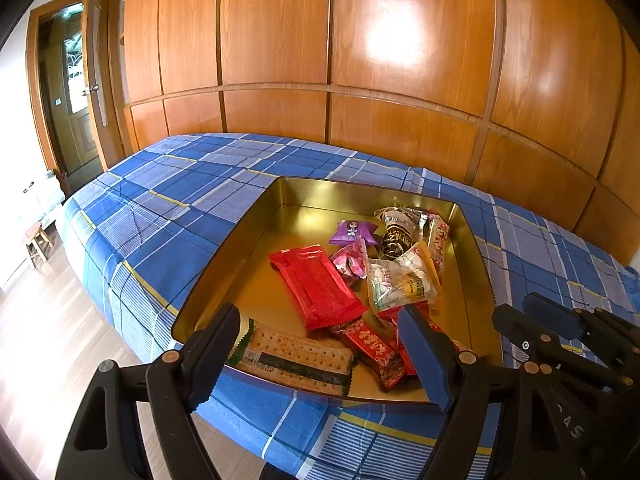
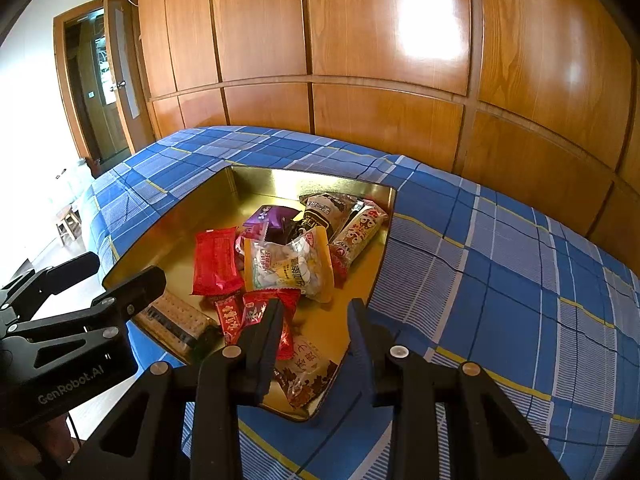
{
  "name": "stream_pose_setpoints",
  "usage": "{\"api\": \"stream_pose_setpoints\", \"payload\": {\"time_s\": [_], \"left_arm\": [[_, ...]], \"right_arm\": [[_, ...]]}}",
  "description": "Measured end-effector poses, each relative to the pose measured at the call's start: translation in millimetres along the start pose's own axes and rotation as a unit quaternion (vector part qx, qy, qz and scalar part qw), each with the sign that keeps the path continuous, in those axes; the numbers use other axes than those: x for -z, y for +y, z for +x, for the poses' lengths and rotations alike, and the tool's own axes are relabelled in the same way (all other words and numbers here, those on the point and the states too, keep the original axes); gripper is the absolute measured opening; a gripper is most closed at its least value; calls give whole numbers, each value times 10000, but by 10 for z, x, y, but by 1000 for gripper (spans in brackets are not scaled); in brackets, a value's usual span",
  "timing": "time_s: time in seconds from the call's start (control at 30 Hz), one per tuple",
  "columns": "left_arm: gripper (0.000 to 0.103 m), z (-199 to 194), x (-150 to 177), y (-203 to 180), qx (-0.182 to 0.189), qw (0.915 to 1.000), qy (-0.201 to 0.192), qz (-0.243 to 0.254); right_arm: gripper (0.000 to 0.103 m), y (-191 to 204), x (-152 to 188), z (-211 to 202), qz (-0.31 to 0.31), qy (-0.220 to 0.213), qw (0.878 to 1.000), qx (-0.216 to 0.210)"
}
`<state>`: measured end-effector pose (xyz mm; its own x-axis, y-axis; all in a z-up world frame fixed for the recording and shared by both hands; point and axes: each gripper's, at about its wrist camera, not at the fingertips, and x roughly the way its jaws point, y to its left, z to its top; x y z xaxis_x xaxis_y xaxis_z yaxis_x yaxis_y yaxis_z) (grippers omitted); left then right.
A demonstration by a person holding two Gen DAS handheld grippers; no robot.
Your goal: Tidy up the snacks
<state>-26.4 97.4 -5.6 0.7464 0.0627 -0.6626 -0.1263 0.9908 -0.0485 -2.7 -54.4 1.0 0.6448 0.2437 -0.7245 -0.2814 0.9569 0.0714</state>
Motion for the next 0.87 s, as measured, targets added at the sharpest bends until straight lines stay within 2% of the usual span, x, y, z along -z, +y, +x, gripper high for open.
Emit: {"api": "stream_pose_setpoints", "payload": {"time_s": [0.7, 0.87], "left_arm": [[88, -14, -10, -29, 32, 10000, -85, -17], [87, -51, -34, -34, 115, 9997, -197, -18]], "right_arm": [[34, -7, 5, -3, -32, 7, 10000, 17], [34, -172, -15, -43, 159, -59, 9998, 55]]}}
